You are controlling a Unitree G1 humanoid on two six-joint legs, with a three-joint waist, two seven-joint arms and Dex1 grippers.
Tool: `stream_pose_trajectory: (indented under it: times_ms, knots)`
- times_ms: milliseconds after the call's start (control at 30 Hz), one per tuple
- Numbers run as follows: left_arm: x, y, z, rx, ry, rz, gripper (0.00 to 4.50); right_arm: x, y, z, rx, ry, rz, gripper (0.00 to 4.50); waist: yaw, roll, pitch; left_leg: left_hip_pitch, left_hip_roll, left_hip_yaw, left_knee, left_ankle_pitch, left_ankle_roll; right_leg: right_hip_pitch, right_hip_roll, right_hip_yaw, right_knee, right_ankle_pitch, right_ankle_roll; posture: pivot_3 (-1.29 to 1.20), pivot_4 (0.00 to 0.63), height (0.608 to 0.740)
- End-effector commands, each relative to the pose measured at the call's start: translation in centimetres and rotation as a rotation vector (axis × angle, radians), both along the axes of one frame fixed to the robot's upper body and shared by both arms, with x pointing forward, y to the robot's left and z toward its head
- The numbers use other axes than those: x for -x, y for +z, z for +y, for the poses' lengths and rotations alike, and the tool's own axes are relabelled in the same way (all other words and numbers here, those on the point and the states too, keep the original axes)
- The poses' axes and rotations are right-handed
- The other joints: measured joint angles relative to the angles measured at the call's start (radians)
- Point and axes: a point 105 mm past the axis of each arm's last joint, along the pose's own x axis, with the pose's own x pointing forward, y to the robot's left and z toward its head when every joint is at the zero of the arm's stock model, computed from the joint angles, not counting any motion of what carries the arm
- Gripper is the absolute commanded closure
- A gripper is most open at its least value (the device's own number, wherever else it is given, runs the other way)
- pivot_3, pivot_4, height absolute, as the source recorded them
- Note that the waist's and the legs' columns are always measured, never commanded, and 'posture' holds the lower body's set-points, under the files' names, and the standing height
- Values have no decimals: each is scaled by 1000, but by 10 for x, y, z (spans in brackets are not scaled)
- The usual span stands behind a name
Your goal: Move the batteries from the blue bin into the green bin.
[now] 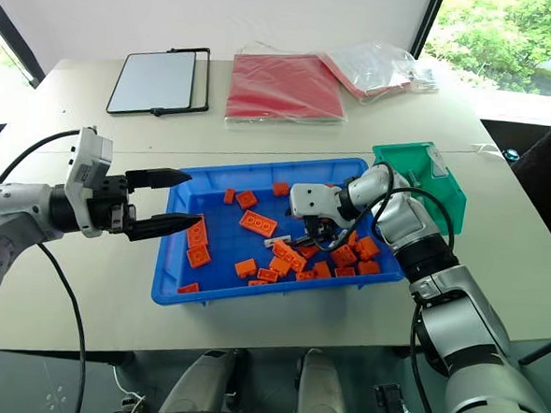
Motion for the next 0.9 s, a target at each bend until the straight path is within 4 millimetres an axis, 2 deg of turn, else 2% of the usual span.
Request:
stream_pose_trajectory:
  times_ms: [33, 300, 400, 567, 633, 733, 800, 900]
  knots:
    - [1, 9, -1, -6, -8, -49, 0, 3, 8, 5, 0, 37, -39, 1139, -4, 0, 0, 0, 0, 0, 0, 0, 0, 0, 0, 0, 0, 0, 0, 0, 150, 731]
    - [1, 10, -1, -6, -3, -51, 0, 5, 1, 17, -25, 25, 7, 1139, -2, 0, 0, 1, 0, 0, 0, 0, 0, 0, 0, 0, 0, 0, 0, 0, 150, 731]
    - [1, 10, -2, -4, -2, -50, 0, 8, -7, 23, -11, 28, 31, 1940, -2, 0, 0, 1, 1, 0, -1, 0, 0, 0, 0, 1, 0, 0, 0, 0, 150, 731]
    - [1, 10, -2, -5, -5, -49, 0, 15, -10, 24, -15, 29, 76, 4466, -1, 0, 0, 1, 0, 0, 0, 0, 0, 0, 0, 1, 0, 0, 0, 0, 150, 731]
    - [1, 11, -2, -5, -6, -48, 0, 15, -7, 24, -31, 11, 78, 4467, -1, 0, 0, 1, 0, 0, 0, 0, 0, 0, 0, 1, 0, 0, 0, 0, 150, 731]
    - [1, 11, -2, -8, -10, -46, 0, 9, 20, 12, -109, -80, 24, 4467, 2, 0, 0, 1, 0, 0, 0, 0, 0, 0, 0, 1, 0, 0, 0, 0, 150, 731]
    - [1, 11, -2, -8, -12, -46, 0, -1, 48, -3, -195, -218, -23, 4467, 4, 0, 0, 1, 0, 0, 0, 0, 0, 0, 0, 1, 0, 0, 0, 0, 150, 731]
    - [0, 9, -2, -7, -12, -46, 0, -15, 93, -44, -330, -492, -121, 4467, 7, 0, 0, 0, 0, 0, 0, 0, 0, 0, -1, 1, 0, 0, 0, 0, 150, 731]
